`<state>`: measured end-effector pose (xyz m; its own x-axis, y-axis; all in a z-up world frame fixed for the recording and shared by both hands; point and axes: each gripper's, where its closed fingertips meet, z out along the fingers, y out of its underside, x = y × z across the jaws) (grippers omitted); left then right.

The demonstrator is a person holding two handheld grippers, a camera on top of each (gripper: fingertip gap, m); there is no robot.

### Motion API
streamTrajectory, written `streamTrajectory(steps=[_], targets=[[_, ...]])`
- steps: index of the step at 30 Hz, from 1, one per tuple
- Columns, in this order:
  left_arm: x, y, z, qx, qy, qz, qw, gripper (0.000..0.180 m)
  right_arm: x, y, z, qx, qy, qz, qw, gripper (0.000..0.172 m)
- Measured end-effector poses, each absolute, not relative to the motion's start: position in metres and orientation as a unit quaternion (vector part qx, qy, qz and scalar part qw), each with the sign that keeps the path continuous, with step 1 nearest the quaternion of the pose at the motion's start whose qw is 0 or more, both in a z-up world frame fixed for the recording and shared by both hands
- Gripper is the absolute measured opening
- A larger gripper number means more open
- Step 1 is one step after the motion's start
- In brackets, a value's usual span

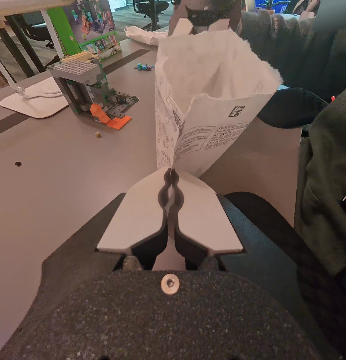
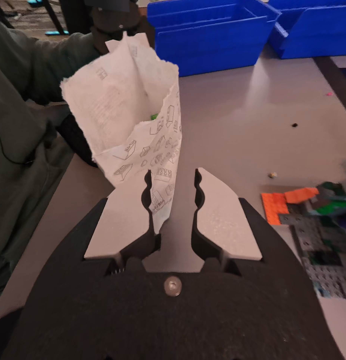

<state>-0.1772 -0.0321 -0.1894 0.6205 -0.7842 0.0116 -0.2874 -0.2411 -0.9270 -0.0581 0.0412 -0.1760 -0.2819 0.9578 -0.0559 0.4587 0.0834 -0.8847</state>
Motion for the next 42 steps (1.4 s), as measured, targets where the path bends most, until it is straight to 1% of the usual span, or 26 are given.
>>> streamTrajectory(steps=[2,6,7,9,10,11,12,14,15,18,21,23,25,27,29,31,33,35,37,42], targets=[[-0.178,-0.028,-0.189,-0.751,0.353,-0.253,0.497,0.0,-0.059,0.035,-0.181,-0.517,-0.681,0.438,0.279,0.039],[-0.18,-0.023,-0.189,-0.751,0.347,-0.265,0.496,0.0,-0.035,0.041,-0.169,-0.52,-0.651,0.475,0.283,0.045],[-0.18,-0.022,-0.189,-0.749,0.344,-0.268,0.498,0.0,-0.026,0.04,-0.167,-0.519,-0.648,0.48,0.283,0.048],[-0.179,-0.02,-0.188,-0.747,0.339,-0.276,0.501,0.0,-0.015,0.031,-0.166,-0.516,-0.646,0.491,0.275,0.064],[-0.177,-0.018,-0.188,-0.746,0.337,-0.28,0.502,0.0,-0.015,0.028,-0.168,-0.52,-0.645,0.487,0.275,0.068],[-0.175,-0.016,-0.188,-0.744,0.335,-0.284,0.503,0.0,-0.018,0.026,-0.173,-0.524,-0.648,0.474,0.284,0.067],[-0.172,-0.014,-0.188,-0.745,0.334,-0.284,0.503,0.0,-0.023,0.023,-0.178,-0.526,-0.651,0.462,0.294,0.057],[-0.165,-0.008,-0.187,-0.746,0.333,-0.28,0.505,0.0,-0.031,0.018,-0.186,-0.529,-0.653,0.44,0.315,0.0],[-0.161,-0.005,-0.186,-0.745,0.336,-0.279,0.504,0.0,-0.032,0.019,-0.186,-0.526,-0.653,0.432,0.334,0.0],[-0.157,0.0,-0.185,-0.739,0.358,-0.267,0.505,0.0,-0.021,0.021,-0.186,-0.521,-0.657,0.431,0.334,0.0],[-0.158,0.006,-0.176,-0.726,0.371,-0.272,0.511,0.013,-0.004,0.023,-0.184,-0.516,-0.659,0.433,0.333,0.0],[-0.162,0.016,-0.153,-0.71,0.346,-0.3,0.536,0.022,0.008,0.021,-0.183,-0.512,-0.662,0.435,0.333,0.0],[-0.172,0.035,-0.132,-0.707,0.307,-0.307,0.559,0.02,0.018,0.021,-0.185,-0.514,-0.659,0.434,0.335,0.0],[-0.182,0.065,-0.128,-0.729,0.284,-0.263,0.564,0.015,0.027,0.019,-0.184,-0.513,-0.655,0.441,0.337,0.0],[-0.185,0.096,-0.149,-0.764,0.32,-0.168,0.534,0.018,0.033,0.019,-0.184,-0.511,-0.654,0.443,0.34,0.0],[-0.182,0.123,-0.181,-0.789,0.386,-0.081,0.471,0.027,0.036,0.018,-0.184,-0.509,-0.654,0.445,0.34,0.0],[-0.173,0.141,-0.214,-0.799,0.447,-0.048,0.399,0.035,0.037,0.018,-0.184,-0.506,-0.654,0.447,0.342,0.0],[-0.166,0.157,-0.236,-0.796,0.486,-0.039,0.359,0.035,0.038,0.017,-0.184,-0.504,-0.653,0.451,0.341,0.0],[-0.157,0.164,-0.251,-0.796,0.508,-0.066,0.322,0.035,0.039,0.017,-0.184,-0.503,-0.652,0.453,0.342,0.0],[-0.152,0.179,-0.272,-0.793,0.534,-0.101,0.275,0.035,0.041,0.017,-0.185,-0.5,-0.649,0.461,0.34,0.0]])
